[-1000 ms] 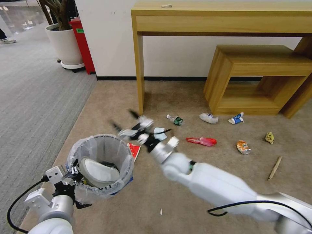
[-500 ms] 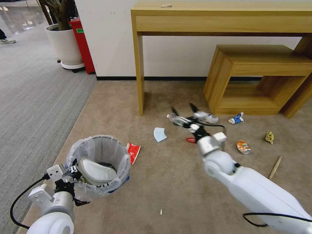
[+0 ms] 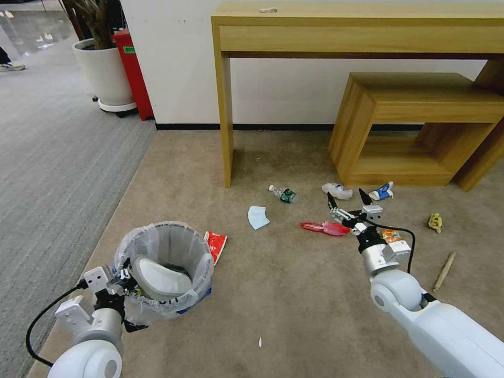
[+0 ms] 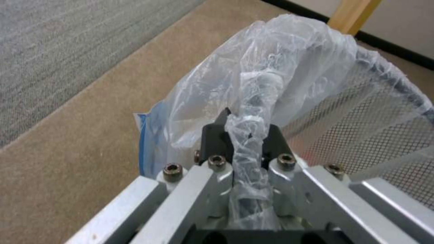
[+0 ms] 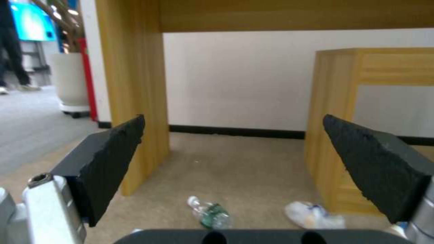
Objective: Pick up the trash bin and place the garbage on the floor into it.
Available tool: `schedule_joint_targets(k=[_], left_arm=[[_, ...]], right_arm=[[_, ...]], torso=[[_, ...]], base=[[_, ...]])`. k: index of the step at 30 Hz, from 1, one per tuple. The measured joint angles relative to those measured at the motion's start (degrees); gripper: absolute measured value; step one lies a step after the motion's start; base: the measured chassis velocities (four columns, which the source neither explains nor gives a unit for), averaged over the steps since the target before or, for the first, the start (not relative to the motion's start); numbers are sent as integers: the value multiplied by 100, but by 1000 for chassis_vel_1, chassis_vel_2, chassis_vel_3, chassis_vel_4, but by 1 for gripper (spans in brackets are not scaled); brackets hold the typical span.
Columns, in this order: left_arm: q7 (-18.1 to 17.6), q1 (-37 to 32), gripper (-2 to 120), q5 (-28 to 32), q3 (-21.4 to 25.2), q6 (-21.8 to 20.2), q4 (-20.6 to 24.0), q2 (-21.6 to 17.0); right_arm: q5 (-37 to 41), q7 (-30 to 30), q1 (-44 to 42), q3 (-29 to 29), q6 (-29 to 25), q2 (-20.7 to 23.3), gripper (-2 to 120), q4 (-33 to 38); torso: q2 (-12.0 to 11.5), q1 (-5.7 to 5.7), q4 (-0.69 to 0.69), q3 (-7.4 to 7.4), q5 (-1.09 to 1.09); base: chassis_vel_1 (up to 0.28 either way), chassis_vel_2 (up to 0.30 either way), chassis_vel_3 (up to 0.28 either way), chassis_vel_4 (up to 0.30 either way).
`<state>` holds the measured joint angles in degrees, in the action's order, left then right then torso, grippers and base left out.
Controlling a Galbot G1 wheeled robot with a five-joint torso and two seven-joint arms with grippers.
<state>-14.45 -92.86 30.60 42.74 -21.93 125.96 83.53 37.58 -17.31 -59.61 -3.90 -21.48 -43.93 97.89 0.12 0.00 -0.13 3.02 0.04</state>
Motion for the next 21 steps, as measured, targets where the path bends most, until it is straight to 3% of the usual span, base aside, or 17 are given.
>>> schedule_joint_targets(k=[7, 13, 21], left_arm=[[281, -99, 3, -268, 83, 41, -73, -19], [941, -196, 3, -1261, 109, -21, -94, 25], [1235, -235, 3, -1271, 38, -147, -129, 91]], right_arm=[[-351, -180, -289, -224, 15, -71, 99, -110], [-407, -277, -633, -472, 60, -61, 99, -27], [-571, -353, -974, -719, -16, 24, 98, -178]], torso=[[0, 0, -1, 0, 0], [0, 0, -1, 0, 1], [0, 0, -2, 0, 0]], base=[[0, 0, 0, 0], [0, 0, 0, 0], [0, 0, 0, 0]])
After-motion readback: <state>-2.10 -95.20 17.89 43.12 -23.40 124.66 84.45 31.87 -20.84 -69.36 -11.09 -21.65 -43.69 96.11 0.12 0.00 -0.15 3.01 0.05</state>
